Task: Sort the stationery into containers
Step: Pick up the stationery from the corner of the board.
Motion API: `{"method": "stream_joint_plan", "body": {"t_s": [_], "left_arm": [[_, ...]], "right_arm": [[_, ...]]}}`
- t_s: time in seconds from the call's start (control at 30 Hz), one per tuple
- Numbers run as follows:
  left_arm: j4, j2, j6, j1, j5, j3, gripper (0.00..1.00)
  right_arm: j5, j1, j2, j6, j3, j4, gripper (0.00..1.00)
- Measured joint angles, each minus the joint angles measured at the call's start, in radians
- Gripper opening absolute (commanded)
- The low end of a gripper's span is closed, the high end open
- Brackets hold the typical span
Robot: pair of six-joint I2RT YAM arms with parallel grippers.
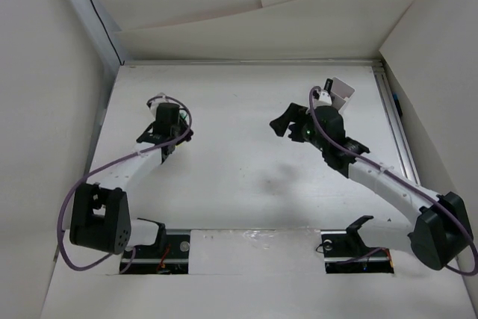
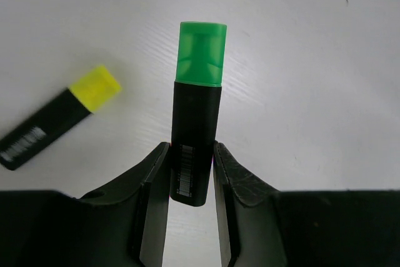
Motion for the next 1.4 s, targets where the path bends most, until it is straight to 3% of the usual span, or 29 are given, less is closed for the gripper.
{"method": "stream_joint_plan", "body": {"t_s": [0.33, 0.67, 0.87, 1.03, 1.07, 1.1, 1.33, 1.4], "left_arm": [[0.250, 0.045, 0.033, -0.341, 0.141, -0.065, 0.00], [0.489, 0.095, 0.089, -0.367, 0.374, -0.169, 0.00], [0.570, 0.095, 0.142, -0.402, 0.420, -0.187, 0.00], [0.591, 0.095, 0.172, -0.436, 0.439, -0.188, 0.00], [0.595, 0.095, 0.176, -0.436, 0.441, -0.188, 0.00], [0.599, 0.095, 0.179, -0.436, 0.441, -0.188, 0.00], [0.629, 0.100, 0.189, -0.435, 0.457, -0.190, 0.00], [0.631, 0.100, 0.189, -0.435, 0.462, -0.190, 0.00]], "right_arm": [[-0.287, -0.042, 0.079, -0.032, 0.006, 0.026, 0.90], [-0.383, -0.063, 0.192, -0.032, 0.089, 0.044, 0.94], [-0.392, -0.051, 0.310, -0.025, 0.150, 0.053, 0.94], [-0.391, -0.019, 0.362, -0.012, 0.178, 0.052, 0.86], [-0.391, -0.015, 0.365, -0.010, 0.182, 0.053, 0.83], [-0.391, -0.012, 0.370, -0.008, 0.187, 0.052, 0.74], [-0.373, -0.003, 0.397, 0.012, 0.202, 0.056, 0.57], [-0.365, -0.003, 0.404, 0.015, 0.202, 0.056, 0.48]]}}
